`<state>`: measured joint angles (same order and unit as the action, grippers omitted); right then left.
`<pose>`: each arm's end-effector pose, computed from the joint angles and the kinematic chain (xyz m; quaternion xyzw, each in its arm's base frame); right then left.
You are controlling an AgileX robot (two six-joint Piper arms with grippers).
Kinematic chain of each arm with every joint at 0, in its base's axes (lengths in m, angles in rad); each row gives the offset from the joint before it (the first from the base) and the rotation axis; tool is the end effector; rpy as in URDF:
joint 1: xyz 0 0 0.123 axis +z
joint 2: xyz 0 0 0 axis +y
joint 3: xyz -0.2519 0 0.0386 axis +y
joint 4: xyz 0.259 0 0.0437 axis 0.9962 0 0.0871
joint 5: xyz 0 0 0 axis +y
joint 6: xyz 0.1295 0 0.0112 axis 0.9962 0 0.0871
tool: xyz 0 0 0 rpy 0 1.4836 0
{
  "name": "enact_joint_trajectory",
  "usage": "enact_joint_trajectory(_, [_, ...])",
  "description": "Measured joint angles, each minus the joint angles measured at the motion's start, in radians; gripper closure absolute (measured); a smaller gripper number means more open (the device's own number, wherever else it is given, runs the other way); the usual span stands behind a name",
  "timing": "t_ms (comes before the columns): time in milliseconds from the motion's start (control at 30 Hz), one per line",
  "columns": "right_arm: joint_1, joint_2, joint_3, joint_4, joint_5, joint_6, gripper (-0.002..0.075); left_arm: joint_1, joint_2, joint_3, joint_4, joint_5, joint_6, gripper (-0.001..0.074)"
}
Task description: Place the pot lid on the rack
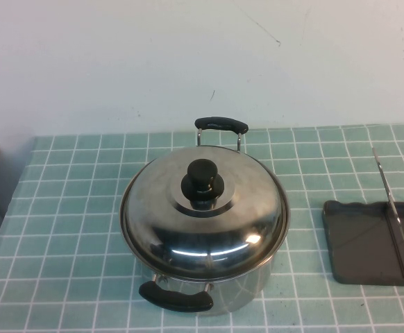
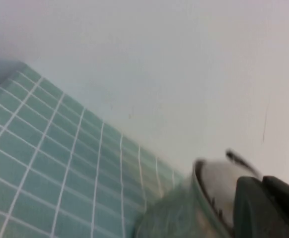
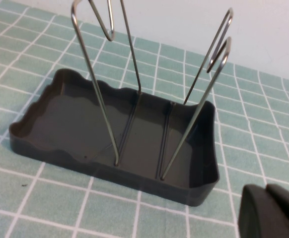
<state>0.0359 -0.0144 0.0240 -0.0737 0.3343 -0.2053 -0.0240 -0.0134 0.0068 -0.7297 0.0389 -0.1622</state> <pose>0.1327 0.0016 0.1662 -0.1152 0.7831 -0.0824 0.6056 0.1359 -0.0067 0.2120 -0.2788 0.6244 -0.3304 0.6505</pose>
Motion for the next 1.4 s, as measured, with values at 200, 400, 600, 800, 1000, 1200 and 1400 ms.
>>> enact_joint_trajectory(200, [0.0,0.0,0.0,0.0,0.0,0.0,0.0727,0.0,0.172,-0.276,0.229,0.352,0.297,0.0738])
enact_joint_trajectory(400, [0.0,0.0,0.0,0.0,0.0,0.0,0.0727,-0.006,0.442,-0.465,0.355,0.236,0.402,0.0734])
enact_joint_trajectory(600, [0.0,0.0,0.0,0.001,0.0,0.0,0.0727,-0.232,0.677,-0.546,0.619,0.024,0.229,0.0528])
enact_joint_trajectory(800, [0.0,0.0,0.0,0.001,0.0,0.0,0.0727,-0.532,0.926,-0.549,0.722,-0.333,0.183,0.0203])
enact_joint_trajectory(1000, [0.0,0.0,0.0,0.001,0.0,0.0,0.0727,-0.596,1.224,-0.571,0.703,-0.661,0.175,0.0148])
enact_joint_trajectory(1200, [0.0,0.0,0.0,0.001,0.0,0.0,0.0727,-0.599,1.427,-0.669,0.689,-0.759,0.173,0.0143])
enact_joint_trajectory(1400, [0.0,0.0,0.0,0.001,0.0,0.0,0.0727,-0.599,1.583,-0.716,0.685,-0.833,0.134,0.0146])
